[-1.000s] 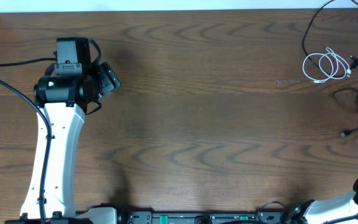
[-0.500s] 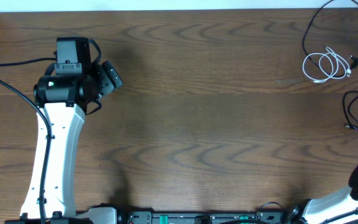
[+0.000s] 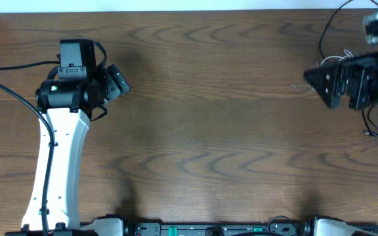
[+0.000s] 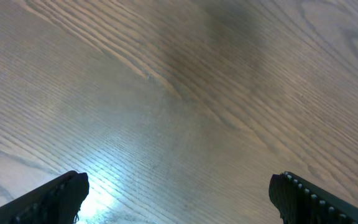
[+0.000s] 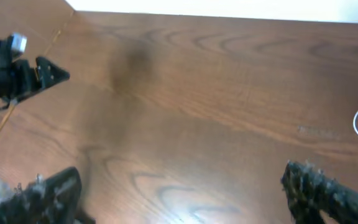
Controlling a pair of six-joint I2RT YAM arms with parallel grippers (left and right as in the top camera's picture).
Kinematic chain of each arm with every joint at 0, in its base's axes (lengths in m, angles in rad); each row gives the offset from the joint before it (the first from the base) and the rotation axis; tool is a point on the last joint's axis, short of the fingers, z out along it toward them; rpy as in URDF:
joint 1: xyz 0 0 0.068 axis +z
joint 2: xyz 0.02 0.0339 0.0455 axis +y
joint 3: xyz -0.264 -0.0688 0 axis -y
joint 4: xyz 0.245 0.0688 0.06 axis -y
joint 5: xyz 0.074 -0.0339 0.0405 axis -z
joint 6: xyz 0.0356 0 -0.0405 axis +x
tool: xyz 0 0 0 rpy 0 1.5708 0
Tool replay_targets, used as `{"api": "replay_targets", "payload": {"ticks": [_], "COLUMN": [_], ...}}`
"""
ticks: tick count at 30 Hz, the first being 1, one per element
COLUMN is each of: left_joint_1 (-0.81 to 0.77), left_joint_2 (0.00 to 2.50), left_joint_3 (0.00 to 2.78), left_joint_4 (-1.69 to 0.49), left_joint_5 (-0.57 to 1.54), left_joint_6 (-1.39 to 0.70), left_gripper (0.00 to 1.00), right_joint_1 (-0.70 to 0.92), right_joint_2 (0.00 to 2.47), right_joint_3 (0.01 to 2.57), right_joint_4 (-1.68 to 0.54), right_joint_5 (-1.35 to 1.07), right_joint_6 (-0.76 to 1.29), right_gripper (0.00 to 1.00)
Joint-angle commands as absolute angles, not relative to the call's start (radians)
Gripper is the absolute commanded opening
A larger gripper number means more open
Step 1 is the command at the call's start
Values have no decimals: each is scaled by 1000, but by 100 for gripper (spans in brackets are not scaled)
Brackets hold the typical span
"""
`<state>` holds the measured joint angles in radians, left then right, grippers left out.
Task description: Untangle cables
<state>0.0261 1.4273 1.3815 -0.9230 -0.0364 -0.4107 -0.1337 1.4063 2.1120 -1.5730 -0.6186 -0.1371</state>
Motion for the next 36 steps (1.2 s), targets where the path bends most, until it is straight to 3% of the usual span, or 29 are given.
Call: {"api": "replay_targets", "payload": {"ticks": [1, 5, 9, 18, 24, 29, 36], "left_joint_1": [30, 30, 30, 30, 30, 30, 30], "left_joint_2": [1431, 1431, 1431, 1431, 1431, 1431, 1431], "left_joint_3": [1391, 1391, 1391, 1391, 1391, 1391, 1391], "left_joint_4": [-927, -927, -927, -927, -927, -927, -927], "left_joint_5": [-53, -53, -53, -53, -53, -53, -53], "left_joint_6": [-404, -404, -404, -404, -404, -404, -404], "left_gripper": [98, 98, 98, 98, 98, 98, 98], "right_joint_1": [-131, -131, -130, -83, -70, -28, 35], "right_joint_2": [1380, 1323, 1242, 678, 376, 211, 17], "right_joint_3": [2113, 2082, 1896, 841, 351, 127, 6], "right_joint_4": [-1662, -1695, -1598, -541, -141, -4, -62], "right_joint_5": [-500, -380, -312, -354, -342, -297, -222], "right_joint_6": [-147, -138, -139, -125, -124, -103, -76], "right_gripper": [99, 99, 99, 99, 99, 99, 99]}}
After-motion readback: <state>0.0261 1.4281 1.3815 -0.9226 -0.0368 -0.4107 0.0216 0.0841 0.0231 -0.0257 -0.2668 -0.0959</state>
